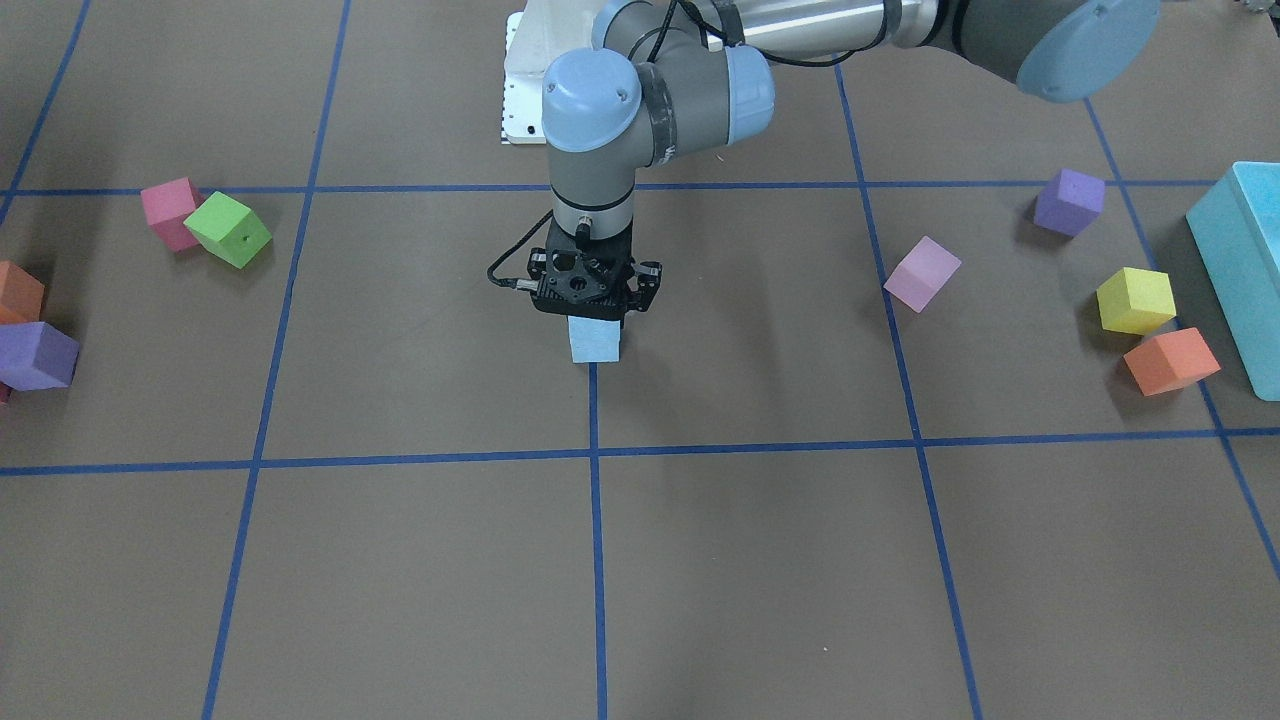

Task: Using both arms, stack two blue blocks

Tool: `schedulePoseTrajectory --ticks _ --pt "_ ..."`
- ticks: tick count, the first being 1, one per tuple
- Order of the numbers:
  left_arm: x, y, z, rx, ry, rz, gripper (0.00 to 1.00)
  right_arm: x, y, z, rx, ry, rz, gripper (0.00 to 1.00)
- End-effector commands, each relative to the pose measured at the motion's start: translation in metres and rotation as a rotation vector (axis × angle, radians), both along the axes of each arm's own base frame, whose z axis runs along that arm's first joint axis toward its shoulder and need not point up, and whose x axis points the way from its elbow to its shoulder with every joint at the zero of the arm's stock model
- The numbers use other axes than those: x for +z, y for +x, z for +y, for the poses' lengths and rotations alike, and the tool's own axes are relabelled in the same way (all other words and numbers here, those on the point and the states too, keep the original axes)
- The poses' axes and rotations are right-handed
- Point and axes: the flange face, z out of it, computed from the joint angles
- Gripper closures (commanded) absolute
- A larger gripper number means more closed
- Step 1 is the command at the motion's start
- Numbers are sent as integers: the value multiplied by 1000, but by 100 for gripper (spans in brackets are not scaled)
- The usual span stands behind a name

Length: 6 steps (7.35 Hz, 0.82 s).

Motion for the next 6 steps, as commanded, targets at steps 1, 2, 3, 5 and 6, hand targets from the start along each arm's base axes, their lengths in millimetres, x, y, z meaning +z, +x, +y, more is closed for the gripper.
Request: schedulePoseTrajectory --ticks 1,2,3,5,6 --pt "4 3 2 2 -5 -6 80 0 0 0 0 0 0 0" --pt "6 6 5 6 -7 -10 76 1 0 1 0 -2 0 0" --pt "7 8 7 9 -8 -12 73 0 0 0 0 0 0 0" --pt "9 9 7 11 -9 -14 66 2 0 1 0 -3 0 0" --pt "9 9 7 11 -9 -13 63 2 0 1 0 -4 0 0"
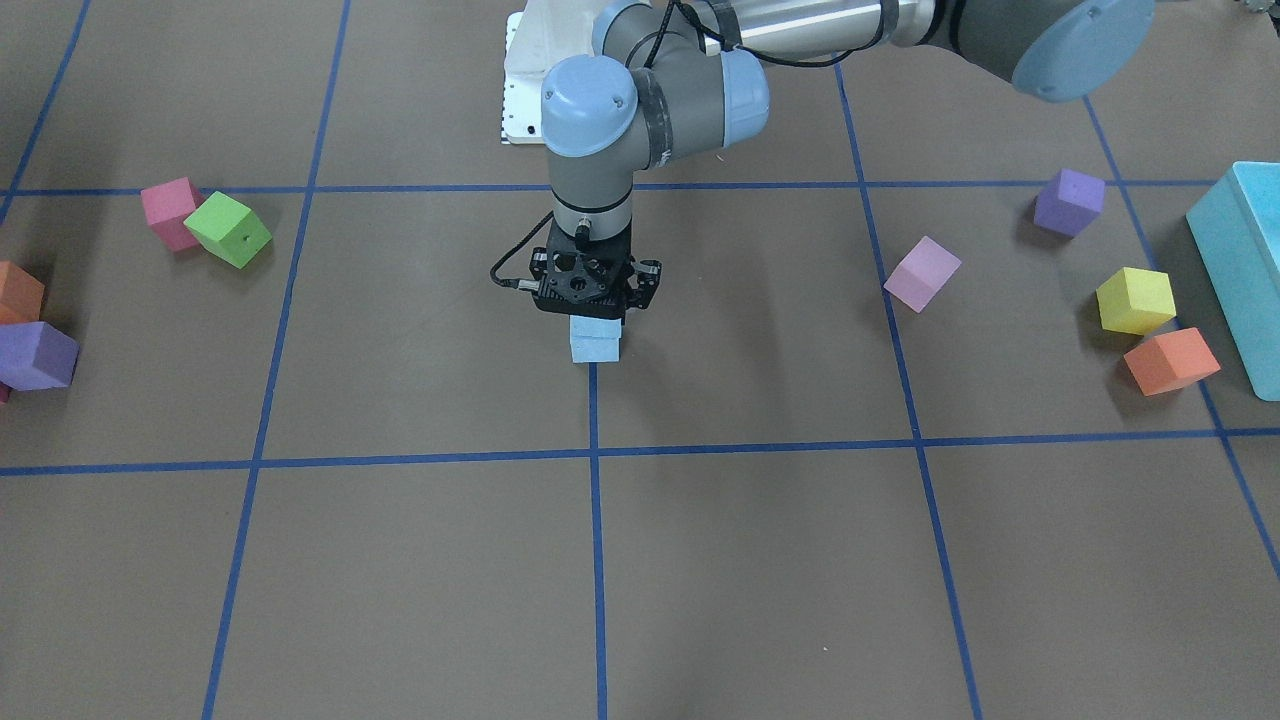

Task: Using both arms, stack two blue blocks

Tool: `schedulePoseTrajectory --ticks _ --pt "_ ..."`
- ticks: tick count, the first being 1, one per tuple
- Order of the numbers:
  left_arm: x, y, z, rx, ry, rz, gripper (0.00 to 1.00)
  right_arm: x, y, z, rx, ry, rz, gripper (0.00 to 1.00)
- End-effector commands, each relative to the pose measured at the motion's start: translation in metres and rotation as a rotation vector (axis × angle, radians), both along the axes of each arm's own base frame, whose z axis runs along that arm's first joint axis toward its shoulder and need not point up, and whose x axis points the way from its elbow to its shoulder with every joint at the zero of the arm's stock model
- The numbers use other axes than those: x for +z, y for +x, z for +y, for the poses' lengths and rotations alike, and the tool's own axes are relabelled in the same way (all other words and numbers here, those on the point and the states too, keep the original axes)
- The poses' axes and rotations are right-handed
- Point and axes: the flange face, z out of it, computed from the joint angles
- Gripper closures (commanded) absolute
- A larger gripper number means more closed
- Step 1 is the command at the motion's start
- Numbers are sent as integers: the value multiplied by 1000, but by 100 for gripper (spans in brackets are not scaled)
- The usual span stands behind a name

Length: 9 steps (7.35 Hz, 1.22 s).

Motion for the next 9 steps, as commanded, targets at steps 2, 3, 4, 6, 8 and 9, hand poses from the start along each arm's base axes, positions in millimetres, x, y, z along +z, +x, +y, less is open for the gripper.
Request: schedulePoseTrajectory --ticks 2,3,4,6,8,9 --pt "-2 2 3 3 6 6 42 0 0 0 0 -1 -2 0" --pt "-1 2 3 5 8 6 21 0 0 0 0 -1 -2 0" --pt "-1 3 5 3 7 6 2 0 0 0 0 -1 -2 0" --pt "-11 -5 4 -4 12 25 2 0 0 0 0 -1 0 0" --pt "-45 -70 -26 -3 -32 132 2 2 0 0 -1 -3 -2 0" --pt "-49 -119 -58 -15 -83 181 2 4 0 0 0 -8 -2 0"
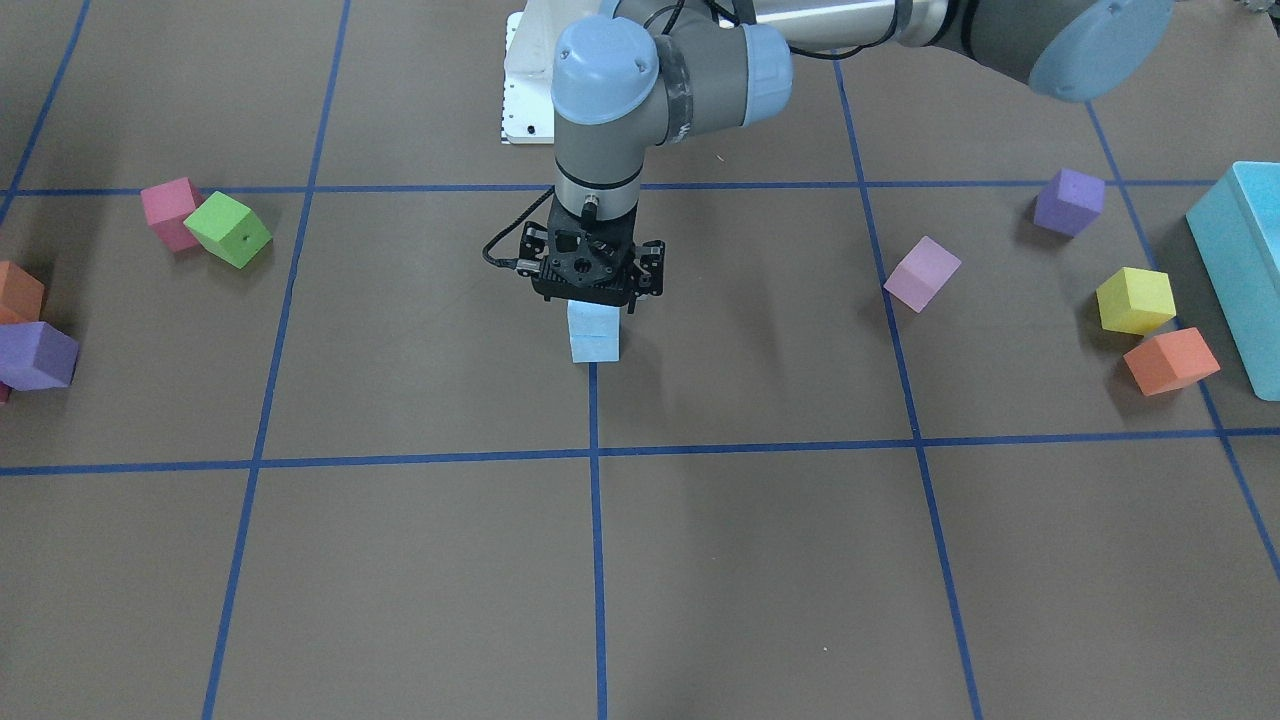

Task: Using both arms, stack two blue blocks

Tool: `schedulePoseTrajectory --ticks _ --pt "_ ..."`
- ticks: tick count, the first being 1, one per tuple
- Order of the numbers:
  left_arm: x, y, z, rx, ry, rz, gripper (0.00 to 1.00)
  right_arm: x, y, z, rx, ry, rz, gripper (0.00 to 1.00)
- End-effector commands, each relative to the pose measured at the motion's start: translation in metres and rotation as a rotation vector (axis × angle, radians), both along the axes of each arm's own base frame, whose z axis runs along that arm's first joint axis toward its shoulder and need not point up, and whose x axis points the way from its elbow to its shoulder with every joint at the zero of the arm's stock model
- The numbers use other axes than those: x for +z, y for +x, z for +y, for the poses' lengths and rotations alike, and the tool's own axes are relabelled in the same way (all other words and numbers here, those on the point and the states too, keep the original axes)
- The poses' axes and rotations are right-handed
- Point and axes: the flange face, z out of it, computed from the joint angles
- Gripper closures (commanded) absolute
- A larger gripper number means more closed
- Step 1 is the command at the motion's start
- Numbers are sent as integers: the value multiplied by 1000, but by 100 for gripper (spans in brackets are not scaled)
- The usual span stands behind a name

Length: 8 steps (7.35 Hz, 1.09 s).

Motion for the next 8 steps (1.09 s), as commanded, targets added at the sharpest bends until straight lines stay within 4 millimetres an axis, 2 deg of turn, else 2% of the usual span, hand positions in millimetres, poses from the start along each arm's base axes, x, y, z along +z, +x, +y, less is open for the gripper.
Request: schedulePoseTrajectory --ticks 1,4,5,6,7,8 --pt "21 -99 -47 -7 -90 76 2 1 -1 0 3 -4 -14 0" --pt "169 -238 -58 9 36 -39 2 1 -2 0 6 -6 -29 0" --pt "225 -287 -63 49 75 -92 2 2 -2 1 6 -9 -29 0" --pt "281 -358 -74 102 135 -132 2 3 -2 2 6 -11 -29 0" --pt "336 -427 -76 144 156 -135 2 3 -3 3 7 -13 -31 0" --pt "389 -484 -67 157 150 -149 2 4 -3 3 30 -32 -28 0"
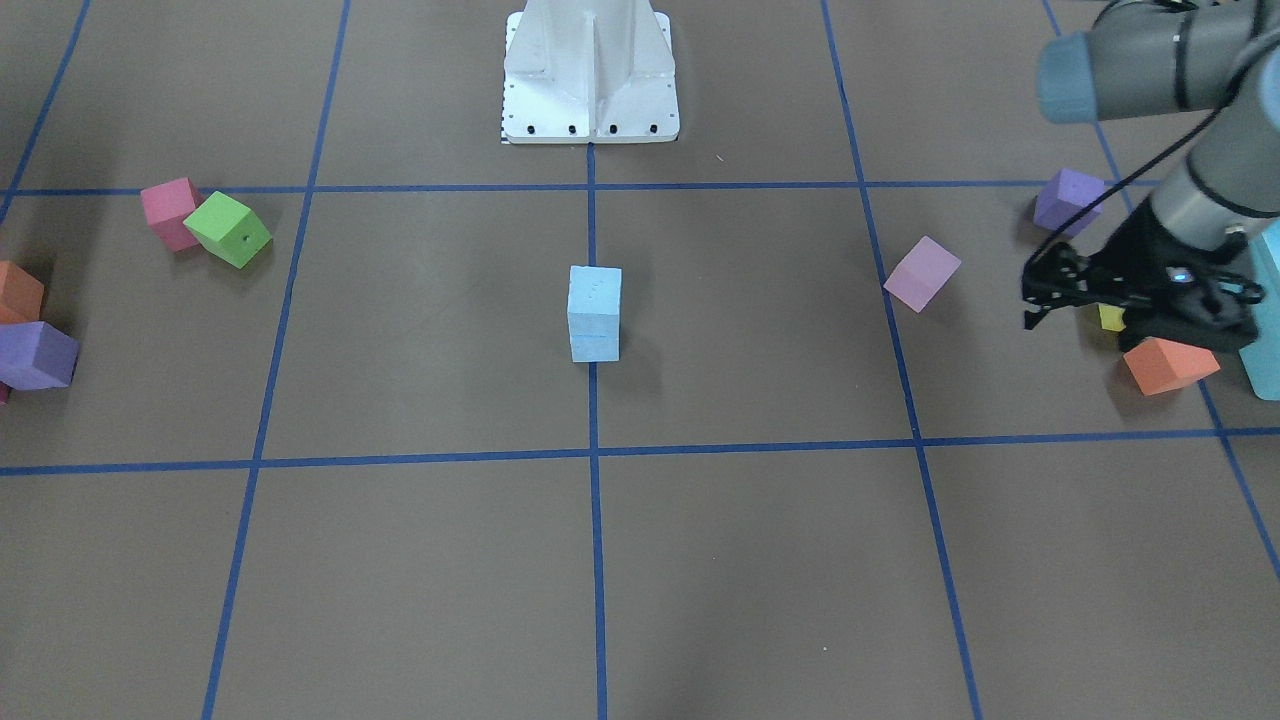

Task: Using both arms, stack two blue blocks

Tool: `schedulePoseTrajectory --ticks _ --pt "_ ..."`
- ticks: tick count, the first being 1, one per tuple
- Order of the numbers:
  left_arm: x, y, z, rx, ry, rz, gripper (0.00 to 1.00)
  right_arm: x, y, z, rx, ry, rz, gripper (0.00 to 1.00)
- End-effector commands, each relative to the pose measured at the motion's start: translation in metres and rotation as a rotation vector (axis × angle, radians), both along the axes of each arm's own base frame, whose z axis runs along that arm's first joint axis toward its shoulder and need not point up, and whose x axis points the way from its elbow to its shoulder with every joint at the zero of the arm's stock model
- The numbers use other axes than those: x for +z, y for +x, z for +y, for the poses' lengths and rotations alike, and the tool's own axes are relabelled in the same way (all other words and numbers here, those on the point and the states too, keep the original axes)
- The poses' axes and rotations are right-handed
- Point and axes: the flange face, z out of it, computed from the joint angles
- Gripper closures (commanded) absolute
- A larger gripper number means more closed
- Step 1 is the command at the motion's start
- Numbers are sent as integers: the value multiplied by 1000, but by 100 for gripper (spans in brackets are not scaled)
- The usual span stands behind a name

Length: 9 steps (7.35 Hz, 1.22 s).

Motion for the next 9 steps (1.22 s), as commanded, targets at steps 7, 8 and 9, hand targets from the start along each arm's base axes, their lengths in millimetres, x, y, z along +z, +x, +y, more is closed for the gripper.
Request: schedulePoseTrajectory --ticks 7,8,9 --pt "185 -175 104 -82 -111 74 2 -3 -3 -2 97 -69 -34 0" --pt "187 -175 104 -79 -113 75 2 -3 -4 -2 100 -71 -36 0" --pt "190 -176 105 -82 -119 73 2 -4 -4 -3 100 -70 -37 0"
